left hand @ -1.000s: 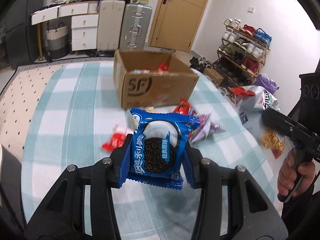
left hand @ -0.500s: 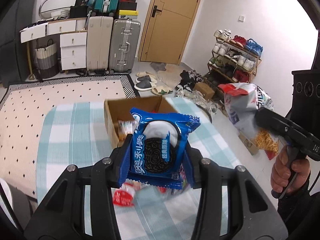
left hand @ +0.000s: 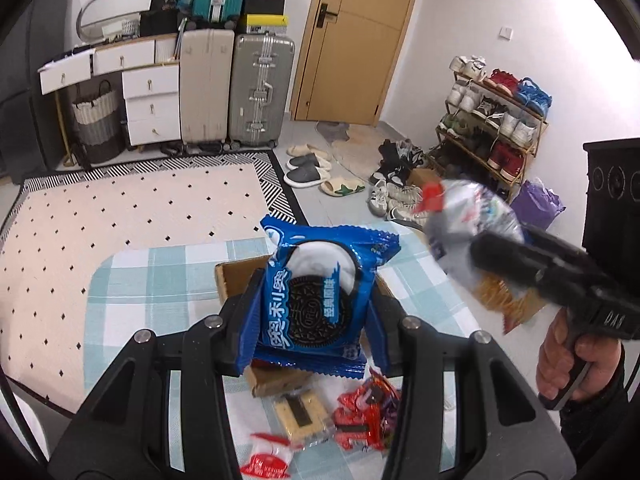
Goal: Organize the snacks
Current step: 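Carry the Oreo pack and noodle bag over the SF box and release them inside, then withdraw both tools from the box back toward the remaining snacks, then grasp the purple-and-white candy bags with the right gripper, then grasp the red-and-white balloon glue pack with the left gripper while the right holds the candy bags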
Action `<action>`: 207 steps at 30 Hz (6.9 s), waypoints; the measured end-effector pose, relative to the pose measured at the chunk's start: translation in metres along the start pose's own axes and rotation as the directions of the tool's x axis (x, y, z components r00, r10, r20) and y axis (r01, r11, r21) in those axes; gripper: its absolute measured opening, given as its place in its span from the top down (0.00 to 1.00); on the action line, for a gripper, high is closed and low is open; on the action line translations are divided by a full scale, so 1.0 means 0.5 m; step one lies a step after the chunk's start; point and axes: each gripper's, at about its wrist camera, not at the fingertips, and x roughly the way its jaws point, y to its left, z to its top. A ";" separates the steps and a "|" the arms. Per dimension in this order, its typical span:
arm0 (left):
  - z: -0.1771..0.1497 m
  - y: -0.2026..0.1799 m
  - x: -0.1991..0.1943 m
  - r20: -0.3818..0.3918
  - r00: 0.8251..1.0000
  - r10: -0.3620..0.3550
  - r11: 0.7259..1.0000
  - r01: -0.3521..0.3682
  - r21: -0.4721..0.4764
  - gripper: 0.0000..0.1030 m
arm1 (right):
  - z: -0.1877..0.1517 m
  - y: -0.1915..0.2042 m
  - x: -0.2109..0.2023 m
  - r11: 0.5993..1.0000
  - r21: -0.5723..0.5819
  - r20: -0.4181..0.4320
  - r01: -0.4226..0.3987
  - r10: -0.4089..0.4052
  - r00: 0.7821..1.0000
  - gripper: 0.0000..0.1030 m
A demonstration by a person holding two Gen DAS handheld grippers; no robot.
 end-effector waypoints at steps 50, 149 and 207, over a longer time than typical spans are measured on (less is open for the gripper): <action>-0.167 0.047 0.119 -0.001 0.987 0.158 0.986 -0.158 -0.050 0.26 | -0.196 -0.038 0.068 0.991 -0.041 -0.037 0.131 -0.132 0.991 0.38; -0.640 0.015 0.060 0.104 0.993 0.057 0.992 -0.045 -0.119 0.01 | -0.569 -0.102 0.078 0.961 -0.120 -0.258 0.247 -0.271 0.927 0.63; -0.575 0.130 0.109 -0.201 0.972 0.120 0.990 -0.131 -0.044 0.01 | -0.644 0.049 -0.138 0.988 0.157 -0.012 0.010 -0.008 1.000 0.66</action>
